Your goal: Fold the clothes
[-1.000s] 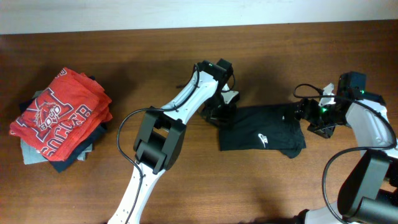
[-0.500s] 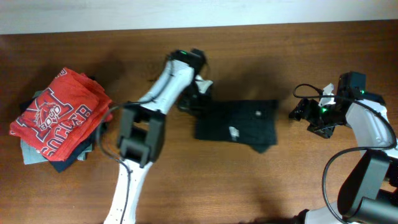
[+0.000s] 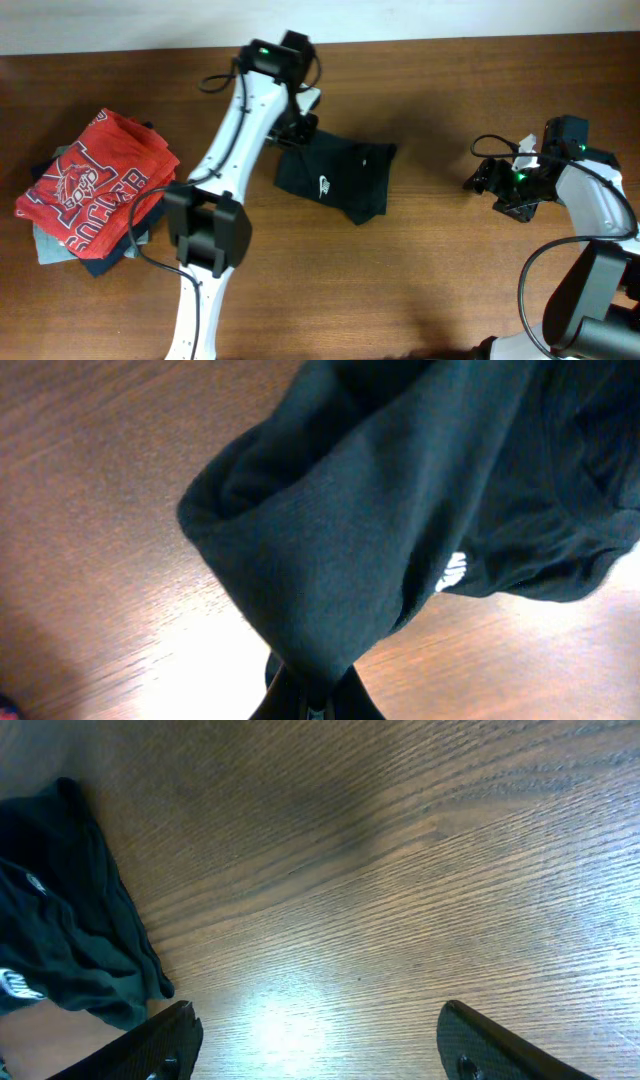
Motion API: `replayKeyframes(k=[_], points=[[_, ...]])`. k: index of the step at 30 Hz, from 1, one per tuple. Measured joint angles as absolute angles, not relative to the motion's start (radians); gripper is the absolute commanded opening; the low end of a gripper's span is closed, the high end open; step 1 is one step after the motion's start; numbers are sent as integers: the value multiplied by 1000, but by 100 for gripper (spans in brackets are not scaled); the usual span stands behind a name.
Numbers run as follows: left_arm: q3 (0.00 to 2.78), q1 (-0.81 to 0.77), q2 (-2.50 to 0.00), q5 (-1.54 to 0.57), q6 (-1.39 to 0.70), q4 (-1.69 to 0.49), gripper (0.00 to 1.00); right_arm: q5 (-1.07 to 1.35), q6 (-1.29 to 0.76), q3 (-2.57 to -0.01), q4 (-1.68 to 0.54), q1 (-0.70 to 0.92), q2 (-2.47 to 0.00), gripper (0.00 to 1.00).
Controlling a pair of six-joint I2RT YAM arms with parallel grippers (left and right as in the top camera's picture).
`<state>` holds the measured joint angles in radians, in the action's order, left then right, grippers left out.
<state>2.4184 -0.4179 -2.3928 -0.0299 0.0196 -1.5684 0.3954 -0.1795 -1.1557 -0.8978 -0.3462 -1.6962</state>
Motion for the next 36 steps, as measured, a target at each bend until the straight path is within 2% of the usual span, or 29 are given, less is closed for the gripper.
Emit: replayKeyframes(k=[12,20,23,31,33,36], points=[[2418,-675,-2393,215,-5,-1463,0,409,-180,-1156,-912,-346,-1696,76],[2418,-773,-2393,245,-45,-1352,1,409,-180,-1156,-921,-346,-1696,76],[2418,-791,-2395,248,-57,-1336,8,409,-180,-1156,-925,-346,-1696,76],[2418,-853,-2466,256,-72,-1328,9,409,-180,-1156,-928,-346,-1696,76],[2418,-878,-2489,254,-72,-1321,17,409,-180,-1156,-928,-346,-1696,76],[2418,-918,-2502,252,-77,-1319,40,409,-180,-1156,-928,-346,-1696,76]])
